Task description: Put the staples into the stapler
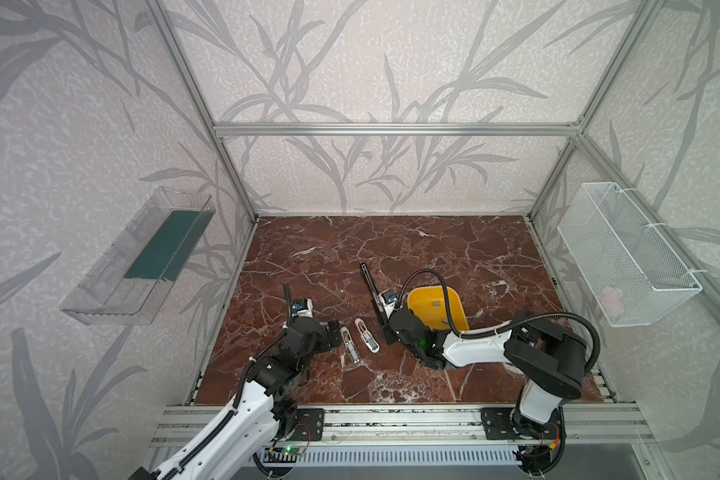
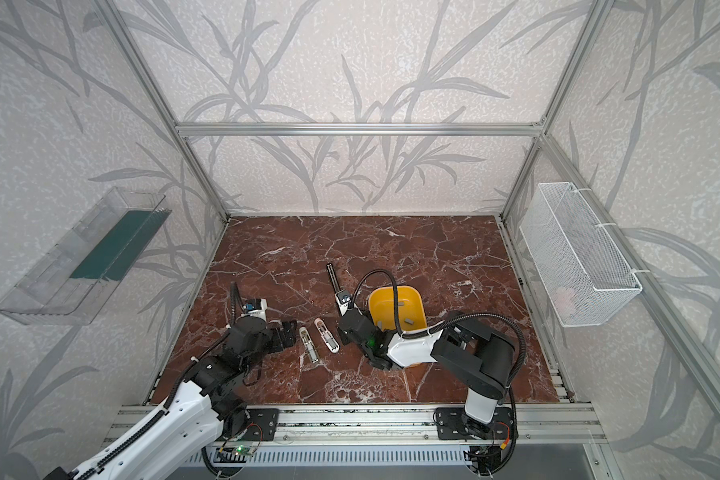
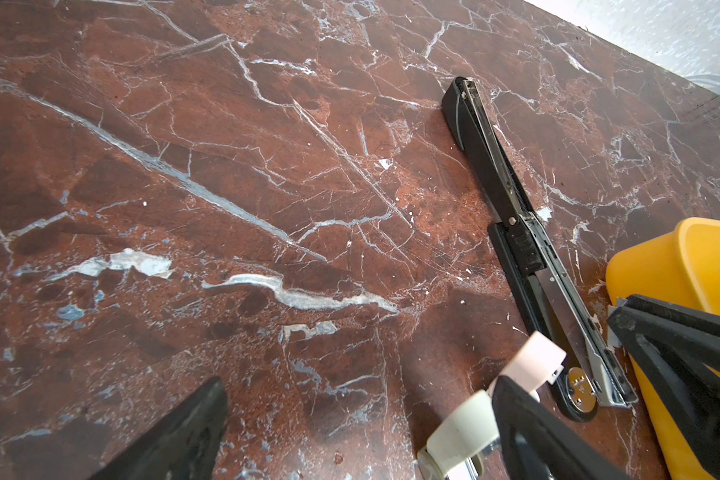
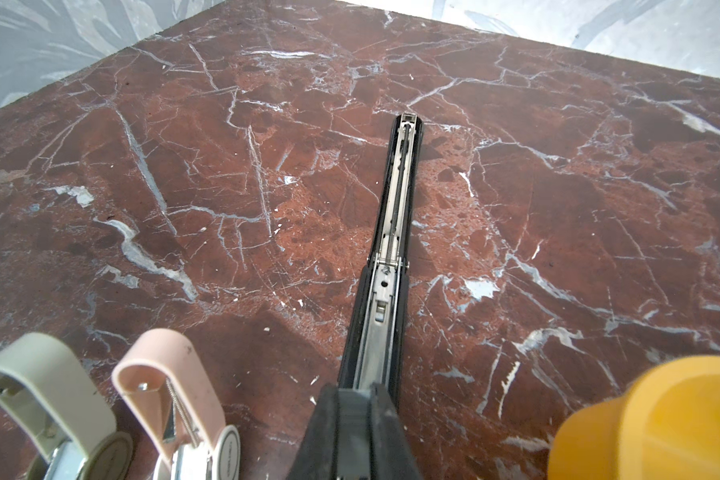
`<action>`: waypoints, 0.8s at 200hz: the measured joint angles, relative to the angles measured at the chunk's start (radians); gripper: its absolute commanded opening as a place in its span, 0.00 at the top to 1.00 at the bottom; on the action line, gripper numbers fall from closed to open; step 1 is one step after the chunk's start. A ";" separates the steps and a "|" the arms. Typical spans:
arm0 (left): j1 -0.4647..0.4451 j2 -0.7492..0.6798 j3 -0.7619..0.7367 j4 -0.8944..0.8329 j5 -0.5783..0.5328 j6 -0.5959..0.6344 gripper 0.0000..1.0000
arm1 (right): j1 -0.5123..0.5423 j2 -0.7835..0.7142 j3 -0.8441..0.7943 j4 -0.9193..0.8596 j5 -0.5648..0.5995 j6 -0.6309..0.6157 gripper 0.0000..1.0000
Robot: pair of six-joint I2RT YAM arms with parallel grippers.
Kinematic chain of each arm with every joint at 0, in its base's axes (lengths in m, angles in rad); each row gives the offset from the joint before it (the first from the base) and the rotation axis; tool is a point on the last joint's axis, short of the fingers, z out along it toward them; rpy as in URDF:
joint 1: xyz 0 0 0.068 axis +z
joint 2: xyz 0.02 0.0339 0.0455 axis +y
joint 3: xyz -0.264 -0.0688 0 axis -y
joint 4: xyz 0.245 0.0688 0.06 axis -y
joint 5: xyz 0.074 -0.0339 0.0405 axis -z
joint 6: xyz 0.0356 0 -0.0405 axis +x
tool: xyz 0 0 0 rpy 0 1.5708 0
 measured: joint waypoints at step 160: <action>0.000 0.004 0.000 0.000 0.002 0.000 0.01 | 0.000 0.027 0.000 0.001 0.009 -0.001 1.00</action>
